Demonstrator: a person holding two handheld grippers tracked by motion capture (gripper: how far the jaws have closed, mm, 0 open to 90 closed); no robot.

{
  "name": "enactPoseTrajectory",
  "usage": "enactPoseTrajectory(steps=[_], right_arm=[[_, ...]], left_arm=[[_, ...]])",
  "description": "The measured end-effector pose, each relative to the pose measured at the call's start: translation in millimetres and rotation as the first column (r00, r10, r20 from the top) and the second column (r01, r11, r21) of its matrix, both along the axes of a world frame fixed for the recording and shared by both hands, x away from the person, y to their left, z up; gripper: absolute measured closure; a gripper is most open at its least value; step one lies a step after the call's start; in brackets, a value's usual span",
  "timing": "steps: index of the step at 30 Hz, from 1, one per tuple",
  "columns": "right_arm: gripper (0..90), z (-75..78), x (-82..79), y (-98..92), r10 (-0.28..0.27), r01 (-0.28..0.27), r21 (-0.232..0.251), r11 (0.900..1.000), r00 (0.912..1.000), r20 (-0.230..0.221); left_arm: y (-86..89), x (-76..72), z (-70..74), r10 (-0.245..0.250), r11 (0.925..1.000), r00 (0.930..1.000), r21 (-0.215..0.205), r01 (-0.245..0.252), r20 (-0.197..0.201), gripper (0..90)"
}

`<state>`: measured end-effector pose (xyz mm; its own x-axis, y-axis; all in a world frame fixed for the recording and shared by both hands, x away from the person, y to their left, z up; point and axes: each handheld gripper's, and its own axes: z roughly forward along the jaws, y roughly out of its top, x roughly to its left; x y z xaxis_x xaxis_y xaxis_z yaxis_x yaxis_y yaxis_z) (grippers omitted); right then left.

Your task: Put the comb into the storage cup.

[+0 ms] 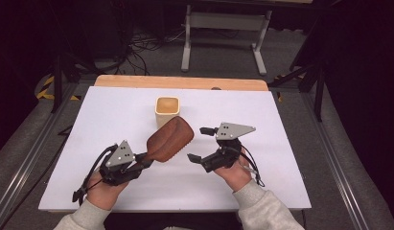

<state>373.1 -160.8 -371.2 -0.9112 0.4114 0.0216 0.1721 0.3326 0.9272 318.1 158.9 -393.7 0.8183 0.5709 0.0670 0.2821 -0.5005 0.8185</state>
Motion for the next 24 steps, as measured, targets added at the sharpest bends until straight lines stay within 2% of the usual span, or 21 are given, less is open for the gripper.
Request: enactPoseTrajectory(steps=[4, 10, 11, 15, 16, 17, 18, 21, 24], right_arm=[[0.7, -2.2, 8.6, 8.1, -0.012, 0.012, -0.006, 1.000, 0.9990, -0.042], [0.1, -5.9, 14.6, 15.6, -0.005, 0.007, 0.019, 1.000, 0.9968, -0.080], [0.1, -7.5, 16.9, 19.4, 0.001, 0.002, 0.026, 1.000, 0.9951, -0.099], [0.1, -10.5, 20.1, 24.9, 0.014, -0.011, 0.026, 1.000, 0.9917, -0.128], [0.3, -13.0, 22.3, 28.5, 0.029, -0.023, 0.037, 0.999, 0.9875, -0.155], [0.3, -13.0, 22.3, 28.5, 0.029, -0.023, 0.037, 0.999, 0.9875, -0.155], [1.0, -14.7, 23.6, 31.2, 0.045, -0.037, 0.046, 0.998, 0.9841, -0.172], [3.2, -15.5, 23.1, 35.2, 0.058, -0.050, 0.049, 0.998, 0.9814, -0.183], [8.3, -15.3, 23.1, 36.7, 0.056, -0.048, 0.042, 0.998, 0.9777, -0.202]], left_arm=[[-3.0, -1.2, -1.1, -0.008, 1.0000, 1.0000, 0.002, 0.008, 0.006, 72.8], [-8.1, -2.7, -2.8, -0.016, 0.9999, 0.9997, -0.002, 0.016, 0.018, 72.8], [-9.9, -2.8, -3.2, -0.020, 0.9998, 0.9996, -0.002, 0.020, 0.019, 72.8], [-13.6, -3.9, -4.1, -0.025, 0.9997, 0.9992, -0.002, 0.025, 0.032, 72.9], [-14.6, -4.6, -4.7, -0.022, 0.9997, 0.9989, -0.006, 0.023, 0.042, 72.8], [-14.9, -4.3, -4.8, -0.027, 0.9996, 0.9989, -0.008, 0.027, 0.038, 72.8], [-15.4, -4.2, -4.9, -0.029, 0.9996, 0.9988, -0.007, 0.029, 0.040, 72.8], [-17.0, -3.7, -7.1, -0.028, 0.9996, 0.9989, -0.005, 0.029, 0.037, 72.8], [-16.9, -3.1, -9.3, -0.030, 0.9995, 0.9988, -0.010, 0.030, 0.039, 72.8]])
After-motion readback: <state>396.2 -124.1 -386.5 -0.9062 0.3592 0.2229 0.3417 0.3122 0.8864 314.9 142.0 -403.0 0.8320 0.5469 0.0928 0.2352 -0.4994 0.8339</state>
